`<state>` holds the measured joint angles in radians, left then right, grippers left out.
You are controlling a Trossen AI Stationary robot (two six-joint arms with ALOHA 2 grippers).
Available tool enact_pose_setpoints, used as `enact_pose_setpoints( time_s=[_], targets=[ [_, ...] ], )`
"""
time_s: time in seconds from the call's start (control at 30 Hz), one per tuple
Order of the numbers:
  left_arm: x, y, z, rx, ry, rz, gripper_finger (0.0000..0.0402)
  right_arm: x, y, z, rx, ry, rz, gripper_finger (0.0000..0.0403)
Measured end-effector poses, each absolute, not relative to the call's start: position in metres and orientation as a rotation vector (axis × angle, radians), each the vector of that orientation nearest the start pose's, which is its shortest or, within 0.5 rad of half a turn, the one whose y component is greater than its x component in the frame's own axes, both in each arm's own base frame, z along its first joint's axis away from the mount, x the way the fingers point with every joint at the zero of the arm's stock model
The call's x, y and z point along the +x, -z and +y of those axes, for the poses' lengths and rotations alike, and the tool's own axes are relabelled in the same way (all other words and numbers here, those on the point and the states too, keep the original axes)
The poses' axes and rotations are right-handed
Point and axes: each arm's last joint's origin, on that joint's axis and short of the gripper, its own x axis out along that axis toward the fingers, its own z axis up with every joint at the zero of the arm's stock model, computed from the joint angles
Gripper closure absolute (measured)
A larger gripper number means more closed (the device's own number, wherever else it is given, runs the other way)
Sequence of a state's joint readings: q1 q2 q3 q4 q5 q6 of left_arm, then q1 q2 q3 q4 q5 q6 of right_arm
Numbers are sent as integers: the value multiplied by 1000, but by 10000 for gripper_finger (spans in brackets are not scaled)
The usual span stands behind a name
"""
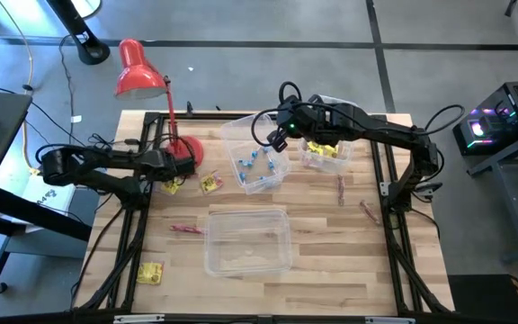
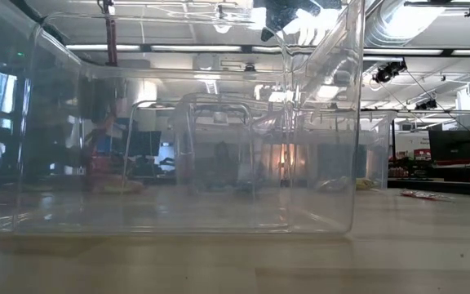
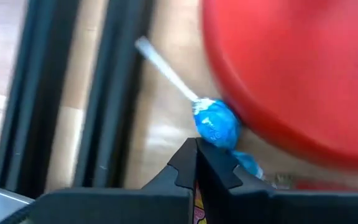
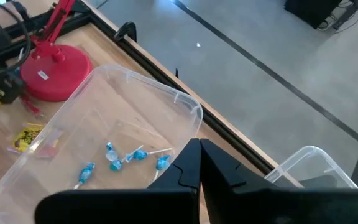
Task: Sort candy
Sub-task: Put the blue lollipop into the top left transparent bin
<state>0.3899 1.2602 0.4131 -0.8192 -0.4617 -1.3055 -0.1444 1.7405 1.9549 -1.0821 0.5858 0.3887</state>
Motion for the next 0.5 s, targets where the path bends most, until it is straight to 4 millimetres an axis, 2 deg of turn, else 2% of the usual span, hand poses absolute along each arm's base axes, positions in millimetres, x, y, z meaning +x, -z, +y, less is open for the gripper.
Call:
enact_pose_setpoints(
  time_s=[0.3,0.4,0.5],
  targets=[
    [147,-124,30,-878,-1374,1035,401,345,-405,-66,194,853,696,403],
    [160,-134,19,-907,-1274,1043,401,345,-405,-66,208,863,687,403],
    [163,-151,19,-810,-1297,1032,401,345,-404,-66,227,870,678,403]
  ],
)
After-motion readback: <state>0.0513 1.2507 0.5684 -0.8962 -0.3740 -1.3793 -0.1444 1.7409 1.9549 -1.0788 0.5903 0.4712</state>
